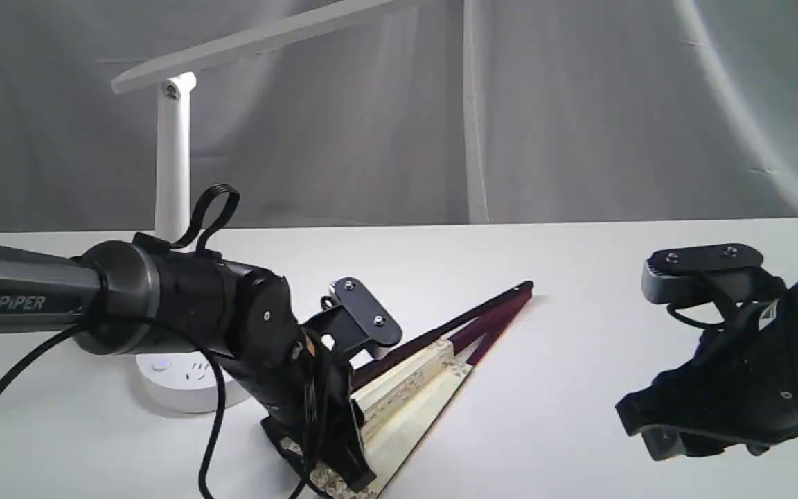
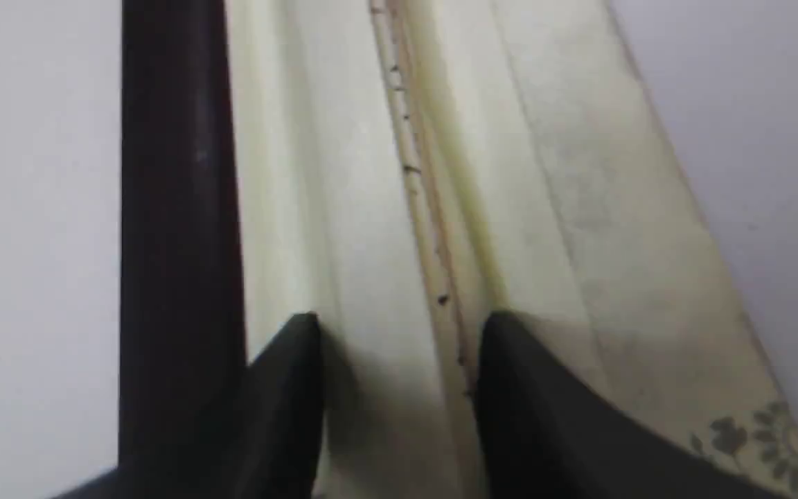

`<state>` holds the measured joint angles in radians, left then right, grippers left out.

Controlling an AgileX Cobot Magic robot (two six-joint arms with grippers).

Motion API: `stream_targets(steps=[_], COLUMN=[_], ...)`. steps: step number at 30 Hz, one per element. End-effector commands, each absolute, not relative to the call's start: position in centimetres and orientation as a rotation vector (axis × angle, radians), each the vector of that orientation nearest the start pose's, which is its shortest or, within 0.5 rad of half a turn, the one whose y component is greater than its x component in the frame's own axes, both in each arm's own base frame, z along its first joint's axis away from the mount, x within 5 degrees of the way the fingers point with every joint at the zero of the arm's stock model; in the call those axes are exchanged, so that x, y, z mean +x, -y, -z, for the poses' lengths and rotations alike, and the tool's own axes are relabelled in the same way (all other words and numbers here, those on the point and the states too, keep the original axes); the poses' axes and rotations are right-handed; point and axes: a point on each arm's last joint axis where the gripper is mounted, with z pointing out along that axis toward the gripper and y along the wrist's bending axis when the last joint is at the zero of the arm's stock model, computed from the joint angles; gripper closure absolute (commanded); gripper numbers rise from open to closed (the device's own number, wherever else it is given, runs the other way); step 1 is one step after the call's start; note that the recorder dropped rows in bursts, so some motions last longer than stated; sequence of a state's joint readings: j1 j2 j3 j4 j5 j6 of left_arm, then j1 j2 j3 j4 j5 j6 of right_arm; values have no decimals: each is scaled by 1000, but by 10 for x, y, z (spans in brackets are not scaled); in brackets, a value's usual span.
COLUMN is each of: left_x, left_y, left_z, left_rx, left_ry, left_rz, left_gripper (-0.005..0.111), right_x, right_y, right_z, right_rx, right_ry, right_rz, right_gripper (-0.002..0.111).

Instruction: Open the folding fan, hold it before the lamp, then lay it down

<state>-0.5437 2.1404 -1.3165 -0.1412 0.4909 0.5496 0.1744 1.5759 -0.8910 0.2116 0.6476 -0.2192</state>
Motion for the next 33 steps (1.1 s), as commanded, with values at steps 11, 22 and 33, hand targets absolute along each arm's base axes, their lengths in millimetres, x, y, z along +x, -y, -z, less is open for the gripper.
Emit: stream_targets(steps=[11,22,33], left_x=[341,343,361], left_y=[229,230,238], left_z=[-98,-100,-109], left_rx=[1959,2312,2126], left_ry=[-2050,-1606,-1498], left_rz=[24,-80,-226], left_gripper=[76,76,76], right_x=[282,281,312], right_y=[-60,-62,-74], right_z=[-198,-198,-202], right_rx=[-339,-320,-409], right_ry=[-2807,-2825,-2915], right_rz=[-199,-227,-338], right_gripper=[64,64,64])
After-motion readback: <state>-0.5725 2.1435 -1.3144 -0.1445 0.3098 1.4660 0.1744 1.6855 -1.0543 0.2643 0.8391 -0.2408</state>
